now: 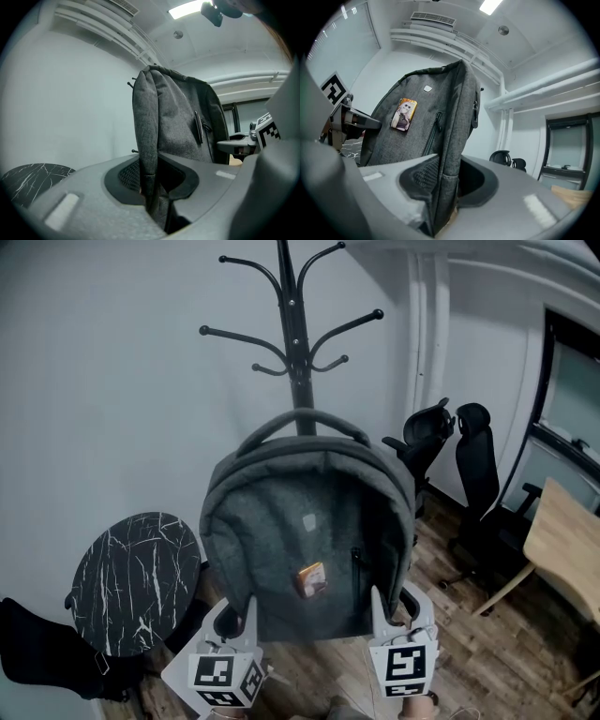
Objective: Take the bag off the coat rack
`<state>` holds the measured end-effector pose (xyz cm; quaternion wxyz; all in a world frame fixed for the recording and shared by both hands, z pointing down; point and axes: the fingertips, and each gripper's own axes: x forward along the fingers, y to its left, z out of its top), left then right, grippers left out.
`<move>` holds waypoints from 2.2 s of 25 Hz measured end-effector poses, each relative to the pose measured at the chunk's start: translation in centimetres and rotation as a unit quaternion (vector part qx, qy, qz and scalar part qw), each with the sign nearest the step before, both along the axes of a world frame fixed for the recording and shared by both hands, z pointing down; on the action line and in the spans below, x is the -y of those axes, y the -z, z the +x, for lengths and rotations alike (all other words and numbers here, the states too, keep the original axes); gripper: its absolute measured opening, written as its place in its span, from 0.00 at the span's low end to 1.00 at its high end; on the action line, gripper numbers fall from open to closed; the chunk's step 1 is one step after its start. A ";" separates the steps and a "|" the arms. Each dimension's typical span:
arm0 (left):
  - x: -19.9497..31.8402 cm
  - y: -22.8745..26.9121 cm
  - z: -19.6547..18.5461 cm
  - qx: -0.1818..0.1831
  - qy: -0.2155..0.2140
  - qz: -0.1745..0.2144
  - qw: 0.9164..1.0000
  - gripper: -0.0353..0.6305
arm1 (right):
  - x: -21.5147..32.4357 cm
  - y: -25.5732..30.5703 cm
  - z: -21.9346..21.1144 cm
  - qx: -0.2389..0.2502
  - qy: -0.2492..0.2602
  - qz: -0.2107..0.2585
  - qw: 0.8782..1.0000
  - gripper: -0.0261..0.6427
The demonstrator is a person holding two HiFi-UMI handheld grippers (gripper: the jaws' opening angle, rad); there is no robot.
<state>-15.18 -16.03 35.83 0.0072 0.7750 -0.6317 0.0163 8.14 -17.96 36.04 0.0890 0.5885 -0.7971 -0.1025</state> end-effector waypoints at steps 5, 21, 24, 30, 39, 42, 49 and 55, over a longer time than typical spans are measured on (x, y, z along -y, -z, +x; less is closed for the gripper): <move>-1.0 -0.1 -0.3 -0.002 -0.005 -0.001 1.000 0.16 | -1.2 -0.1 -0.3 -0.003 -0.006 -0.006 1.000 0.19; -3.6 0.6 -2.5 -0.006 -0.015 0.006 1.000 0.16 | -4.2 0.5 -2.5 -0.005 -0.017 -0.007 1.000 0.20; -4.0 0.6 -2.9 -0.008 -0.014 0.007 1.000 0.16 | -4.7 0.8 -2.9 -0.008 -0.016 -0.004 1.000 0.20; -5.0 0.7 -3.1 -0.010 -0.015 0.010 1.000 0.16 | -5.9 1.1 -3.1 -0.012 -0.015 -0.002 1.000 0.20; -6.7 1.1 -3.1 -0.006 -0.023 0.018 1.000 0.16 | -7.8 1.2 -3.1 -0.011 -0.022 0.003 1.000 0.19; -7.1 1.1 -3.2 -0.006 -0.026 0.019 0.999 0.16 | -8.4 1.3 -3.2 -0.009 -0.025 0.005 1.000 0.19; -8.3 0.6 -3.2 -0.011 -0.031 0.017 0.999 0.16 | -10.0 0.8 -3.1 -0.012 -0.034 0.001 0.999 0.19; -8.5 0.3 -3.2 -0.012 -0.033 0.010 0.999 0.16 | -10.4 0.5 -3.2 -0.011 -0.040 -0.001 0.999 0.19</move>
